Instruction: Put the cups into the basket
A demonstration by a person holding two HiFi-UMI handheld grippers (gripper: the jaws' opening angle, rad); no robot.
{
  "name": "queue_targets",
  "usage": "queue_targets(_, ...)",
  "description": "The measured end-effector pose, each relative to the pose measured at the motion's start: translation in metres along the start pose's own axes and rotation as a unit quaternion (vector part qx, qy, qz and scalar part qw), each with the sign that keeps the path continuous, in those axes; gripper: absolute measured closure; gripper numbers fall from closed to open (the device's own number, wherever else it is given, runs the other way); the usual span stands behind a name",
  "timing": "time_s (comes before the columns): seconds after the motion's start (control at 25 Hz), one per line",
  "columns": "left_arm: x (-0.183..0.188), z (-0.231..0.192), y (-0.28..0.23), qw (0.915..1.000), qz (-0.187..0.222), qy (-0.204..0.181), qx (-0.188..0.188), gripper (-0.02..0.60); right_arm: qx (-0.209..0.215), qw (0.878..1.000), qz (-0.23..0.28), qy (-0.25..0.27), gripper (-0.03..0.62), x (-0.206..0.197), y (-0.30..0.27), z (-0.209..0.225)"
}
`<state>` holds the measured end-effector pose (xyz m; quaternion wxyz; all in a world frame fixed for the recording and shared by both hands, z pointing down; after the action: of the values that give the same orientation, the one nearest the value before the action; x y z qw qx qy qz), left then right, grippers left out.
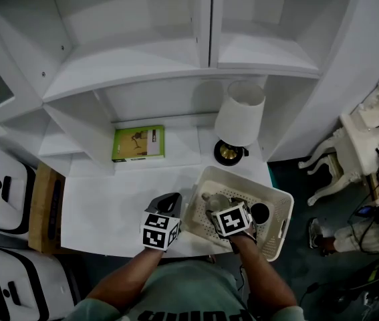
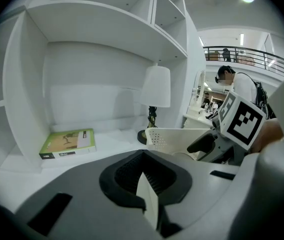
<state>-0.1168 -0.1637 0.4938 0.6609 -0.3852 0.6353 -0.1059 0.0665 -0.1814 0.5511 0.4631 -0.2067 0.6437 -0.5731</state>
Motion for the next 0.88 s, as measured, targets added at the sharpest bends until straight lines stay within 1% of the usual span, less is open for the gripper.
queue_targets(0.12,0.001,0.008,0.008,0.9999,0.010,0.003,0.001,0.574,-0.019,0.999,0.047,0.013,0.204,0.004,0.023,0.000)
queue_targets(0.28,0.000,0.018,0.020,0.9996,0.025,0.006,0.011,0.574,-0.008,0.994,0.109,0.017,0.206,0.003,0.048,-0.007)
queue_targets(0.4,-0.007,0.022,0.027,0.9990,0.029,0.020,0.026,0.574,-0.001,0.989,0.146,0.014,0.214,-0.003,0.066,-0.013)
queue_targets(0.44,-0.010,0.024,0.029,0.9987,0.030,0.025,0.031,0.574,0.003,0.987,0.158,0.012,0.251,-0.005,0.072,-0.015)
queue_targets(0.52,-0.015,0.030,0.036,0.9982,0.032,0.035,0.038,0.574,0.011,0.983,0.181,0.007,0.411,-0.009,0.083,-0.020)
queue_targets(0.64,-0.020,0.038,0.047,0.9973,0.038,0.042,0.046,0.574,0.022,0.977,0.211,0.013,0.521,-0.012,0.096,-0.027)
queue_targets(0.72,-0.021,0.043,0.053,0.9969,0.042,0.044,0.049,0.574,0.025,0.974,0.224,0.019,0.548,-0.013,0.101,-0.031)
queue_targets(0.88,-0.024,0.046,0.070,0.9967,0.049,0.041,0.050,0.574,0.029,0.968,0.248,0.021,0.570,-0.017,0.111,-0.044)
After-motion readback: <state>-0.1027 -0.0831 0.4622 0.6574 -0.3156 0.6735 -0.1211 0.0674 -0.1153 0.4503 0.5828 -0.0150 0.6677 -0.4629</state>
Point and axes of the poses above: the fingertips, and each gripper's own axes: y backward along the fingers, z to its right, x out of its top, the point moved 7 cm from there along y, backward along the fingers, and after that the axes turned 9 degrees about -z, right-handed, at the moved point
